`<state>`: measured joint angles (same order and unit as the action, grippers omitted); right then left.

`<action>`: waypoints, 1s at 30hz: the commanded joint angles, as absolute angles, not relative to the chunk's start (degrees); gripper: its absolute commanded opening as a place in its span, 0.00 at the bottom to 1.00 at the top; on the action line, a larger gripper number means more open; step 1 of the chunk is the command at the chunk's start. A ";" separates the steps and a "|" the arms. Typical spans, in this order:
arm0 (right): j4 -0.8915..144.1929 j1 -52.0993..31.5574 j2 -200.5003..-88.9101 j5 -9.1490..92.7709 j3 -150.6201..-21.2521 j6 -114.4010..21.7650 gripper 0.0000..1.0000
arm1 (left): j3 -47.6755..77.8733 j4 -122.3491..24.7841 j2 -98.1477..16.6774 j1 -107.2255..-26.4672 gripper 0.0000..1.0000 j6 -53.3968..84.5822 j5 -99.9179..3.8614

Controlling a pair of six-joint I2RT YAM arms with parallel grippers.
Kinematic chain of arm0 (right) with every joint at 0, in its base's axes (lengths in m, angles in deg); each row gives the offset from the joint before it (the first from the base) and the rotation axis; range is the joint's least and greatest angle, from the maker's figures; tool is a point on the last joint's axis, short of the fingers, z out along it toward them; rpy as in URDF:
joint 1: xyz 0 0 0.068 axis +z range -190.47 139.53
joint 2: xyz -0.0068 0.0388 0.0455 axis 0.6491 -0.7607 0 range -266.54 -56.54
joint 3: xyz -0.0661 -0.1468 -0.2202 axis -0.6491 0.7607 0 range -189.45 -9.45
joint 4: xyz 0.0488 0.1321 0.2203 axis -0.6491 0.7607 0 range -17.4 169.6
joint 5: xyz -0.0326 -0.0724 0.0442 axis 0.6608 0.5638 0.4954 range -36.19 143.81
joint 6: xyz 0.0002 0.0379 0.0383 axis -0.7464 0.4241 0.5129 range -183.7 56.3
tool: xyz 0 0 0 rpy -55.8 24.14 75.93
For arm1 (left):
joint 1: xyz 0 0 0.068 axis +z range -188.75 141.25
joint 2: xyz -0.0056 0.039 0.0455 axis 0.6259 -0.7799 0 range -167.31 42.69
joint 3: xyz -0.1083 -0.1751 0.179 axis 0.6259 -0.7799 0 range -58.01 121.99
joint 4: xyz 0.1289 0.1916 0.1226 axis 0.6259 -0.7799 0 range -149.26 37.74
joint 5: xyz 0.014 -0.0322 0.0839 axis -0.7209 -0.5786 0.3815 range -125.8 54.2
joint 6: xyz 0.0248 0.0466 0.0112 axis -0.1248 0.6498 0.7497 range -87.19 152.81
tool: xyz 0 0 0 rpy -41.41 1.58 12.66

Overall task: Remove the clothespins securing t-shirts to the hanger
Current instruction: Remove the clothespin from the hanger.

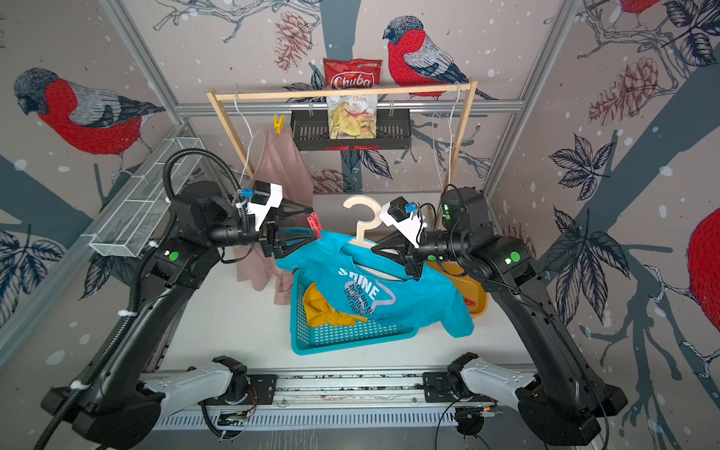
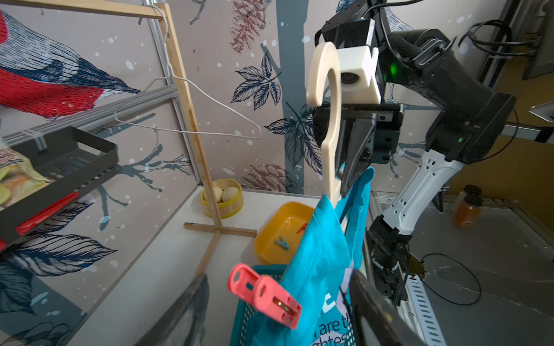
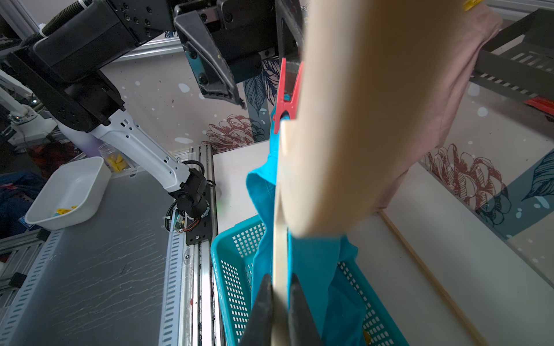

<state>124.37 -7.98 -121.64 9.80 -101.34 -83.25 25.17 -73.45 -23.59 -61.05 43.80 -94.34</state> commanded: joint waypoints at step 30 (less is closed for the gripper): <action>118.14 -8.70 -120.94 14.14 -99.54 -82.77 0.00 | 25.17 -68.26 -25.49 -59.31 0.00 32.11 -98.99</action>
